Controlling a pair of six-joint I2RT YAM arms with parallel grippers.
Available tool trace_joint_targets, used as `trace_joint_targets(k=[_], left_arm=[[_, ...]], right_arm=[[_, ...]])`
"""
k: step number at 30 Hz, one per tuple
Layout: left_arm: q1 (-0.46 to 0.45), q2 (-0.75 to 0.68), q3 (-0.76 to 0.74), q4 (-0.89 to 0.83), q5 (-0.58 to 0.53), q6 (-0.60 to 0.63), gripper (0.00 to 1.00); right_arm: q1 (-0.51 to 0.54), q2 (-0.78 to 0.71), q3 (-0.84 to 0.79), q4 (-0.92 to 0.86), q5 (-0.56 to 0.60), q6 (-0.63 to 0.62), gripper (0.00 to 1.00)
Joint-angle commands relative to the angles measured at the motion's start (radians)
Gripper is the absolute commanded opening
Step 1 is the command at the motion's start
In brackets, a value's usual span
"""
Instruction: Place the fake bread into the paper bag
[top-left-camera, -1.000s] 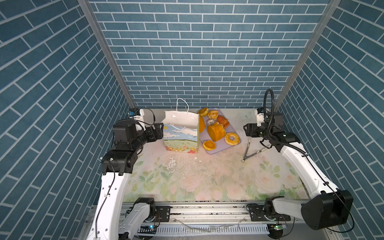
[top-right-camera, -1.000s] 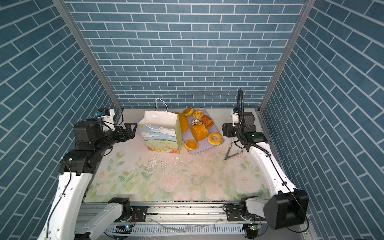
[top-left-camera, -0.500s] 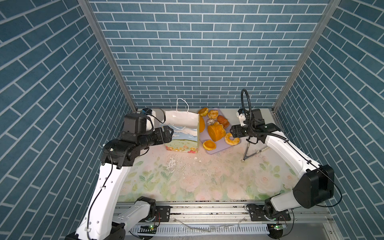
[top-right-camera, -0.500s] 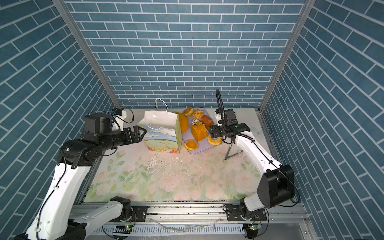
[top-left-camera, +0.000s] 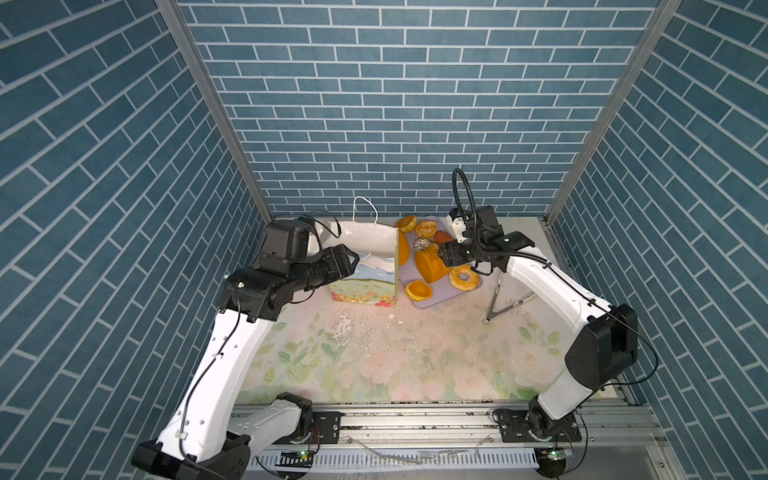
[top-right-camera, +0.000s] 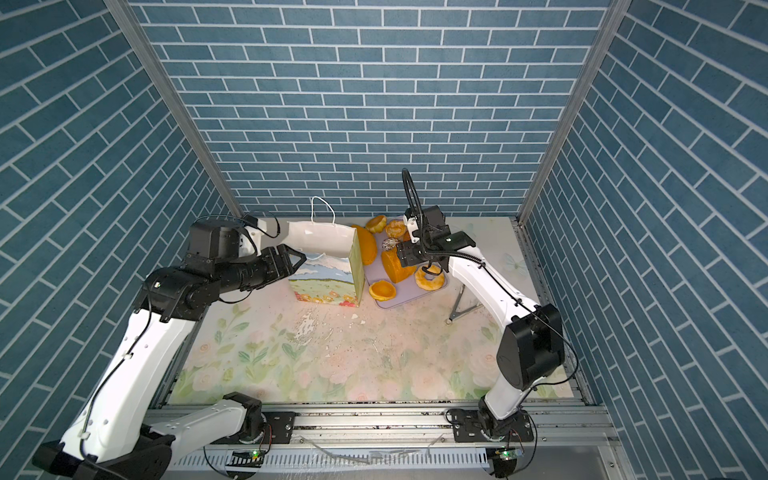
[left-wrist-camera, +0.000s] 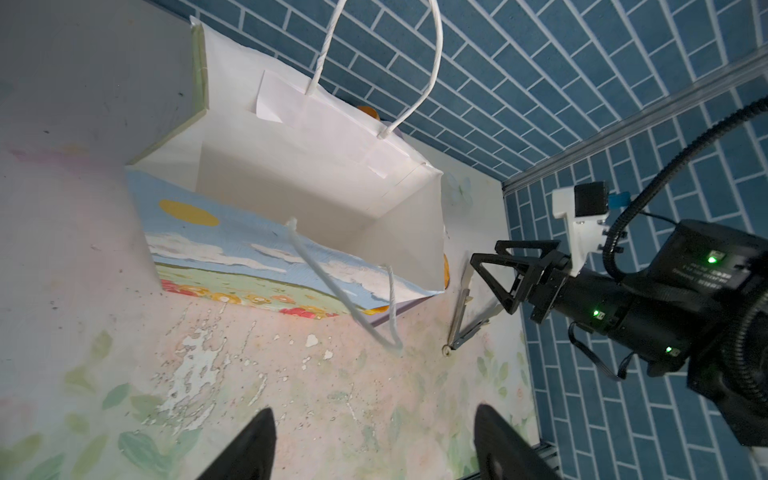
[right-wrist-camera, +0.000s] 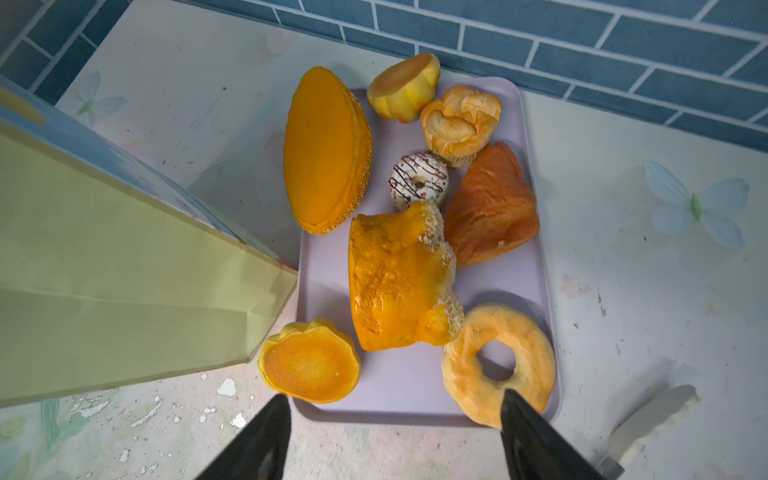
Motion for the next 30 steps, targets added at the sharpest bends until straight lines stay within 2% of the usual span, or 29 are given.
trace_joint_targets(k=[1,3,8,12,15,21,25,29,30], left_arm=[[-0.011,0.026,-0.026,0.1,0.033,-0.063,0.69],[-0.013,0.049,-0.025,0.119,0.032,-0.066,0.68],[-0.013,0.103,-0.008,0.161,-0.009,-0.07,0.52],[-0.012,0.134,0.002,0.18,-0.024,-0.062,0.46],[-0.011,0.155,0.024,0.154,-0.022,-0.036,0.33],[0.024,0.129,0.065,0.068,-0.044,0.056,0.11],[0.093,0.116,0.069,0.032,0.025,0.108,0.05],[0.14,0.127,0.097,-0.003,0.093,0.174,0.04],[0.146,0.132,0.11,-0.017,0.104,0.196,0.04]], right_arm=[[0.003,0.079,0.104,-0.057,0.016,-0.033,0.79],[0.004,0.141,0.185,-0.079,-0.006,-0.032,0.79],[0.008,0.277,0.359,-0.108,-0.064,-0.014,0.79],[0.011,0.381,0.478,-0.106,-0.088,-0.028,0.79],[0.015,0.457,0.581,-0.116,-0.104,-0.032,0.79],[0.038,0.609,0.782,-0.231,-0.229,-0.049,0.78],[0.072,0.594,0.751,-0.258,-0.267,-0.084,0.78],[0.098,0.51,0.602,-0.222,-0.296,-0.089,0.76],[0.105,0.45,0.547,-0.2,-0.311,-0.088,0.76]])
